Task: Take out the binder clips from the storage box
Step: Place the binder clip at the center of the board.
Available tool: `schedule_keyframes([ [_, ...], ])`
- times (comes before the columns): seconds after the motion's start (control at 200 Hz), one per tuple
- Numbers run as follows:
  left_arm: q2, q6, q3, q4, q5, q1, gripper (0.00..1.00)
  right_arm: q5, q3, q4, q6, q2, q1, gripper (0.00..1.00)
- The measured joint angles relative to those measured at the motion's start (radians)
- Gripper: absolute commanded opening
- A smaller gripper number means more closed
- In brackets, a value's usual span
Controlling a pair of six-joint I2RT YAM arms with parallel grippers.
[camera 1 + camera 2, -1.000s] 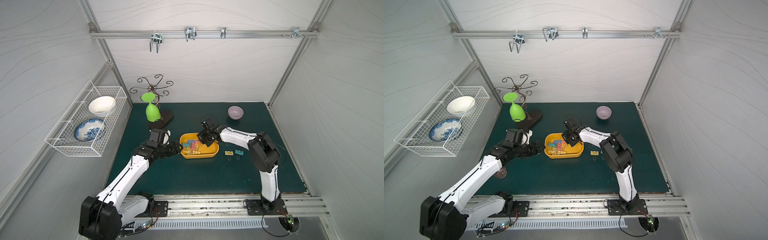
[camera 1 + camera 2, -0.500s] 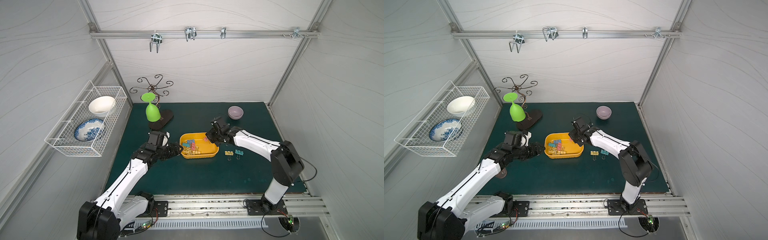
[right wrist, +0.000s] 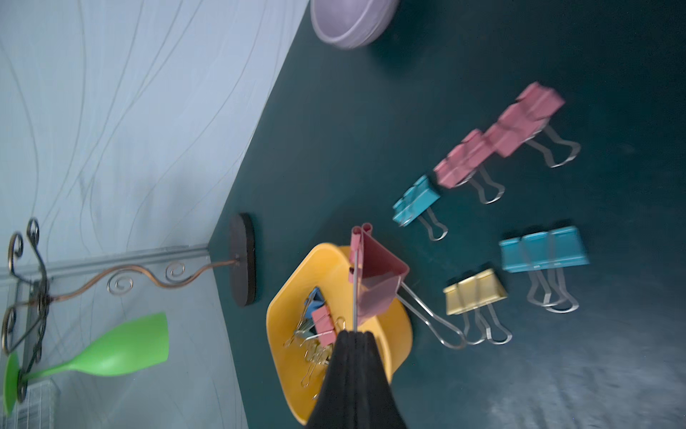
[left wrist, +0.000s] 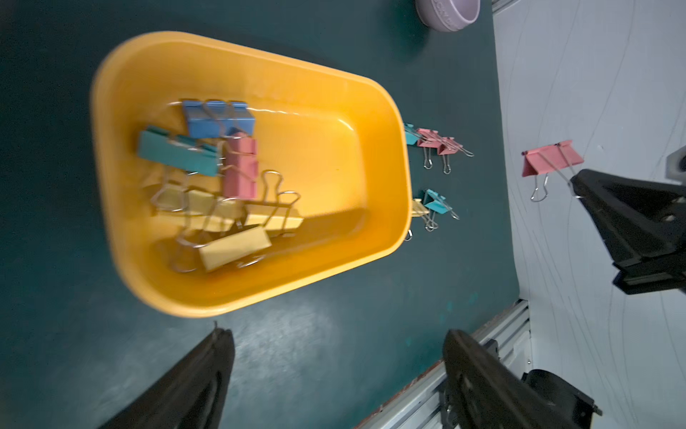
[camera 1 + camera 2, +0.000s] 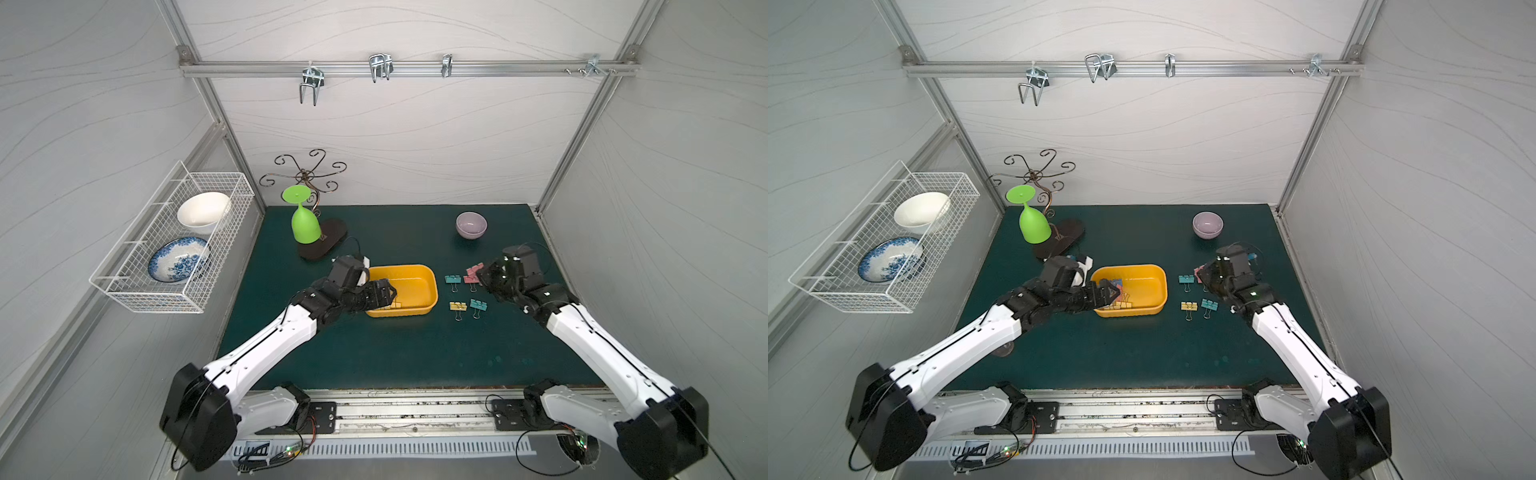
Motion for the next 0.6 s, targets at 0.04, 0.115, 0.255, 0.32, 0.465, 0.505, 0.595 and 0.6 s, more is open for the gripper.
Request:
schedule_keyframes([
  [0.04,0.052,0.003,0.046,0.006,-0.011,-0.042,0.98,-0.032,-0.025,-0.008,-0.011,-0.023,-0.061,0.00],
  [0.115,0.139,0.006,0.121,0.023,-0.017,-0.109,0.99,-0.080,-0.056,-0.034,-0.038,-0.047,-0.159,0.00],
  [0.255,0.278,0.015,0.242,0.048,-0.016,-0.211,0.99,-0.137,-0.064,-0.085,-0.079,-0.052,-0.251,0.00],
  [0.32,0.334,0.021,0.290,0.049,-0.016,-0.245,0.99,-0.171,-0.077,-0.087,-0.090,-0.051,-0.292,0.00],
  [0.465,0.473,0.047,0.436,0.007,-0.005,-0.299,0.99,-0.257,-0.139,-0.065,-0.103,-0.003,-0.388,0.00],
  [0.505,0.510,0.058,0.484,-0.011,-0.002,-0.311,0.99,-0.282,-0.151,-0.061,-0.104,0.023,-0.407,0.00],
  [0.595,0.556,0.076,0.546,-0.029,0.004,-0.328,0.99,-0.315,-0.157,-0.060,-0.109,0.095,-0.428,0.00],
  [0.6,0.557,0.078,0.547,-0.029,0.004,-0.328,0.99,-0.316,-0.157,-0.060,-0.109,0.097,-0.428,0.00],
])
